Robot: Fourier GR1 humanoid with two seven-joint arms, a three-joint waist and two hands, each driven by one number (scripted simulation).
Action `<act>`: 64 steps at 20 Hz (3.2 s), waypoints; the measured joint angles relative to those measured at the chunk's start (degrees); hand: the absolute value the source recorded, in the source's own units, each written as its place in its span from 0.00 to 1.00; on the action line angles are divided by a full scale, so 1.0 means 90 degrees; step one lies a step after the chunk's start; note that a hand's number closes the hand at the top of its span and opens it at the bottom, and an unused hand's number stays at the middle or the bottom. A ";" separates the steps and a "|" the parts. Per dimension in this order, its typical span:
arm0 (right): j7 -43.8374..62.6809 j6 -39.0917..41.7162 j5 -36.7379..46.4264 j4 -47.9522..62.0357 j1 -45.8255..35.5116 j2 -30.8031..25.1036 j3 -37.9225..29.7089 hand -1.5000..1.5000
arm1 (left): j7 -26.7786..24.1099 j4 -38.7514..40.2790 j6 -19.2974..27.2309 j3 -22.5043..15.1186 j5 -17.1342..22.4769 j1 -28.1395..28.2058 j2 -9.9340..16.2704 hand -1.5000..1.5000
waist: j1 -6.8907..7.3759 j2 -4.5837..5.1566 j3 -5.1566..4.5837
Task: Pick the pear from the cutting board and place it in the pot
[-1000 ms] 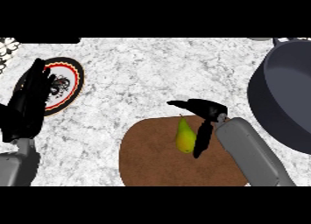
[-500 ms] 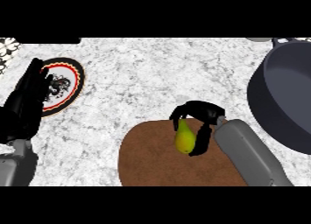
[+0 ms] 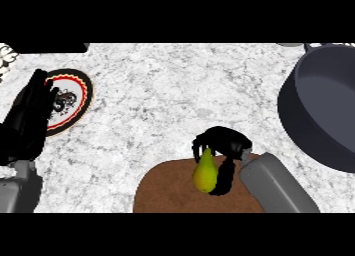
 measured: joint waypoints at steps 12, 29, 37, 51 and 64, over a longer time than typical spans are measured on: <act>0.1653 -0.1279 0.1012 -0.4866 0.3164 -0.0723 0.0721 1.00 | 0.0060 -0.0242 0.0024 0.0185 0.0044 0.0338 0.0065 0.50 | -0.0273 -0.0049 0.0003; 0.2614 -0.2297 0.0832 -0.7537 0.3523 -0.0584 -0.2373 1.00 | 0.0115 -0.0173 -0.0080 0.0105 0.0003 0.0036 0.0019 0.50 | 0.0001 0.0062 0.0011; 0.2142 -0.1879 -0.1193 -0.6742 0.2951 -0.0898 -0.4485 1.00 | 0.0095 -0.0268 -0.0110 0.0061 -0.0057 0.0106 -0.0062 0.50 | 0.0074 0.0070 0.0013; 0.0414 -0.3230 0.0107 -0.3067 0.1536 -0.2048 -0.5224 1.00 | 0.0221 -0.0257 -0.0087 -0.0079 -0.0192 -0.0110 -0.0225 0.50 | 0.0257 0.0126 0.0017; -0.0971 -0.3941 0.0363 0.1327 -0.0084 -0.2351 -0.5283 0.00 | 0.0103 0.0009 -0.0294 0.0109 -0.0094 -0.0245 -0.0162 0.50 | 0.0237 0.0081 -0.0075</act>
